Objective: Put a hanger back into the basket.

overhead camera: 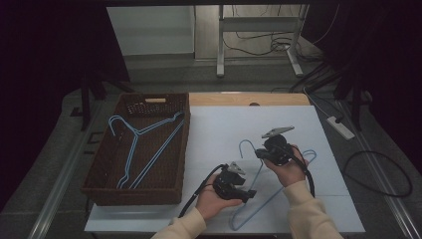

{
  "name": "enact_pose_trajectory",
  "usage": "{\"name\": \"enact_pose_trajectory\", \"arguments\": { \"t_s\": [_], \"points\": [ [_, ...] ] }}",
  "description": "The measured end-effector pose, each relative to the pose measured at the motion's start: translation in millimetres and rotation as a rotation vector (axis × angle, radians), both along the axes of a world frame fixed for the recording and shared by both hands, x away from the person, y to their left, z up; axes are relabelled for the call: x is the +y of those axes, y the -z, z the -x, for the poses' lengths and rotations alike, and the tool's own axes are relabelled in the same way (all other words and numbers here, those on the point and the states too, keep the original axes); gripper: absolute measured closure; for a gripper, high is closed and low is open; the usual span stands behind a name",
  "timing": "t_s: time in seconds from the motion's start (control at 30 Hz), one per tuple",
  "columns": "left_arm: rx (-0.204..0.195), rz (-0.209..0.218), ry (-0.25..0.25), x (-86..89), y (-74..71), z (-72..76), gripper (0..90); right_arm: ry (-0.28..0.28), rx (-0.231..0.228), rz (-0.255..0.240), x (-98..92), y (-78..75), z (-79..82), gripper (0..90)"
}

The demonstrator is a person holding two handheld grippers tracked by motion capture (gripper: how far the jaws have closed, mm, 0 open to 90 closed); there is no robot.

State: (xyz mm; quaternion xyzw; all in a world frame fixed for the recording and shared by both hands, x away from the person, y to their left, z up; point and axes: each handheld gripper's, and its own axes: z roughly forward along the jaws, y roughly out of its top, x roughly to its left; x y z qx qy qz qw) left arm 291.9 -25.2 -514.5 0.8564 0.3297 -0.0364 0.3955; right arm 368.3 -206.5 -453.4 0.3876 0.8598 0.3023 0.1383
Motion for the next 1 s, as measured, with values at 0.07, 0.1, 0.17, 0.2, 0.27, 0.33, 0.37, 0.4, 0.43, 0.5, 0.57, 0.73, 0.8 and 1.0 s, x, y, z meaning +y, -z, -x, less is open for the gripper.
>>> {"name": "enact_pose_trajectory", "arguments": {
  "t_s": [0.07, 0.1, 0.17, 0.2, 0.27, 0.33, 0.37, 0.4, 0.43, 0.5, 0.57, 0.73, 0.8, 1.0],
  "points": [
    [0.017, 0.000, 0.008, -1.2, 2.3, -1.9, 47.5, -0.001, -0.002, -0.003, -0.6, -0.6, 0.2, 86.0],
    [0.026, 0.000, 0.013, -1.8, 3.3, -2.7, 51.5, -0.001, -0.001, -0.005, -0.8, -0.7, 0.3, 86.0],
    [0.042, 0.006, 0.021, -2.2, 3.9, -3.6, 60.3, -0.001, -0.004, -0.006, -1.3, -0.9, 0.3, 86.0],
    [0.049, 0.010, 0.026, -2.3, 4.1, -3.9, 65.9, 0.000, -0.004, -0.006, -1.5, -1.1, 0.5, 86.0],
    [0.072, 0.031, 0.040, -1.6, 3.9, -4.8, 73.5, 0.003, -0.006, -0.012, -2.0, -1.4, 0.8, 86.0],
    [0.073, 0.035, 0.041, -1.3, 2.6, -4.5, 78.5, 0.003, -0.010, -0.016, -2.8, -1.9, 1.0, 86.0],
    [0.071, 0.033, 0.039, -1.1, 2.0, -4.3, 79.0, 0.002, -0.013, -0.021, -3.2, -2.1, 1.2, 86.0],
    [0.071, 0.036, 0.031, -0.8, 1.4, -4.1, 79.5, 0.003, -0.013, -0.023, -3.8, -2.7, 1.6, 85.9],
    [0.071, 0.037, 0.028, -0.2, 1.0, -4.1, 79.9, 0.001, -0.017, -0.032, -5.0, -3.6, 2.0, 85.9],
    [0.073, 0.039, 0.015, 1.6, -0.7, -4.5, 80.9, 0.002, -0.021, -0.045, -7.0, -5.7, 2.9, 85.8],
    [0.073, 0.041, 0.006, 2.4, -1.6, -4.5, 82.3, 0.003, -0.036, -0.064, -9.7, -8.7, 4.4, 85.8],
    [0.080, 0.058, -0.039, 7.8, -5.4, -5.4, 85.5, 0.005, -0.075, -0.092, -15.2, -15.5, 9.9, 84.3],
    [0.078, 0.074, -0.064, 11.1, -7.0, -6.1, 86.8, 0.004, -0.088, -0.108, -18.3, -17.6, 13.0, 80.2],
    [0.074, 0.099, -0.091, 16.5, -9.2, -7.2, 87.2, -0.014, -0.123, -0.188, -29.1, -18.7, 25.5, 56.1]
  ]
}}
